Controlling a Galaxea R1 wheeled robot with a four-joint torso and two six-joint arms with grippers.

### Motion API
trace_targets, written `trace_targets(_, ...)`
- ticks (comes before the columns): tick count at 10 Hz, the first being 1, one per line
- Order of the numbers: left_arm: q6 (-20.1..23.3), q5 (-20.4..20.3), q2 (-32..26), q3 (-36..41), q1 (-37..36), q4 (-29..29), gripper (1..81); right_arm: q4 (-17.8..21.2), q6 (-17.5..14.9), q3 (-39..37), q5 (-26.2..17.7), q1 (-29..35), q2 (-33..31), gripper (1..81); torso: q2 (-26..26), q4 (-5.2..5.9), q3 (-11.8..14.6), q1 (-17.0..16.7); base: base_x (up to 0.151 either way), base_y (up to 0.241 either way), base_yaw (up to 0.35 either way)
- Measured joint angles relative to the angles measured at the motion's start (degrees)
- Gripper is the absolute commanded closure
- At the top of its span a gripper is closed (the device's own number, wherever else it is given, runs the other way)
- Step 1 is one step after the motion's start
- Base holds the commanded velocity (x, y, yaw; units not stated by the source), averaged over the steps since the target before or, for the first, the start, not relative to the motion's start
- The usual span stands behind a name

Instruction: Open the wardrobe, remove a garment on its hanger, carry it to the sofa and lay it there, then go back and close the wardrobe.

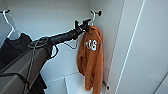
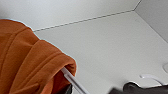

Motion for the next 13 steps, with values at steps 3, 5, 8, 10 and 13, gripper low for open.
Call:
trace_targets(3,0.0,-1.5,0.8,0.1,-0.8,0.2,1.0,0.0,0.0,0.0,0.0,0.0,0.1,1.0,0.0,0.0,0.0,0.0,0.0,0.0,0.0)
trace_targets(5,0.1,-1.9,2.5,0.4,-2.2,0.8,1.0,0.0,0.0,-0.1,0.0,0.0,0.2,1.0,0.0,0.0,0.0,0.0,0.0,0.0,0.0)
trace_targets(8,-0.1,-1.4,2.2,1.8,-2.1,1.3,1.0,0.0,0.0,-0.1,0.0,0.0,0.3,1.0,0.0,0.0,0.0,0.0,0.0,0.0,0.0)
trace_targets(10,-1.0,0.4,-0.5,2.9,-1.5,1.6,1.0,0.0,0.0,-0.1,0.0,0.0,0.3,1.0,0.0,0.0,0.0,0.0,0.0,0.0,0.0)
trace_targets(13,-1.5,4.6,-4.2,2.9,0.2,1.8,1.0,0.0,0.0,-0.1,0.0,0.0,0.3,1.0,0.0,0.0,0.0,0.0,0.0,0.0,0.0)
